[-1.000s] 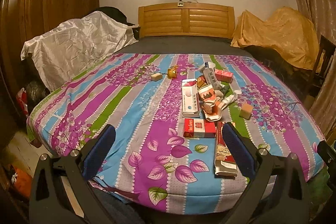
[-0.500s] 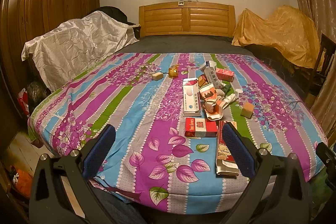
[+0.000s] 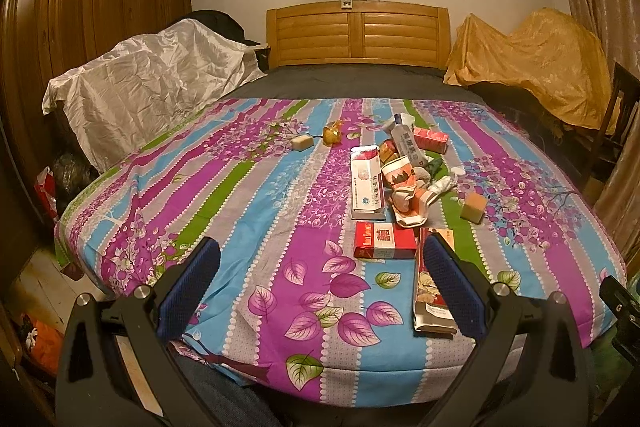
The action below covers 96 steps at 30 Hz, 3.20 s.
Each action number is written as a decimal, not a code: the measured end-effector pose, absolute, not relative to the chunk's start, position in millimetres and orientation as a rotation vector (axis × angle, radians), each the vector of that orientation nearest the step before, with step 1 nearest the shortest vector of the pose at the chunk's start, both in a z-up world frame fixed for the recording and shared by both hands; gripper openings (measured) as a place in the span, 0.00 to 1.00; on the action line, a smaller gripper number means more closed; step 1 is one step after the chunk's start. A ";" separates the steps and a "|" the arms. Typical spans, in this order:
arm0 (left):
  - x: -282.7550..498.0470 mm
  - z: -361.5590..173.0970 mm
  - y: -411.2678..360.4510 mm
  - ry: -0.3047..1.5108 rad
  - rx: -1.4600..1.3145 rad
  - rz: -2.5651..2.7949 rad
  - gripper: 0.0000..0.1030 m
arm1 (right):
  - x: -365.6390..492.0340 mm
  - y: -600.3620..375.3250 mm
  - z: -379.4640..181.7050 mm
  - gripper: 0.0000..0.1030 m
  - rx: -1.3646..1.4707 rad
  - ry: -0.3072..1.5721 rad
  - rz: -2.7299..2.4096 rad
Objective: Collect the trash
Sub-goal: 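Move both tools toward the pile of trash on the bed, then grasp the red Double Happiness cigarette pack with the left tool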
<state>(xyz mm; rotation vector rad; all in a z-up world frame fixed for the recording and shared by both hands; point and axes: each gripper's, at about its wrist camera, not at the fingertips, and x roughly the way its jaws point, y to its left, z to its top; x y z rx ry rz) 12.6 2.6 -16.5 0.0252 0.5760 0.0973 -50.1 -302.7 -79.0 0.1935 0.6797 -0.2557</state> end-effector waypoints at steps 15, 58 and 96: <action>14.0 -17.2 2.5 0.592 0.039 0.117 0.95 | -42.8 -300.0 -83.6 0.95 0.169 0.714 -0.244; 66.1 -101.3 87.2 0.907 0.012 0.342 0.95 | 126.0 -175.3 -180.9 0.95 0.049 0.994 -0.008; 211.1 -172.2 -34.3 1.048 0.436 -0.889 0.57 | 52.3 -323.7 -151.8 0.56 0.493 0.938 -0.013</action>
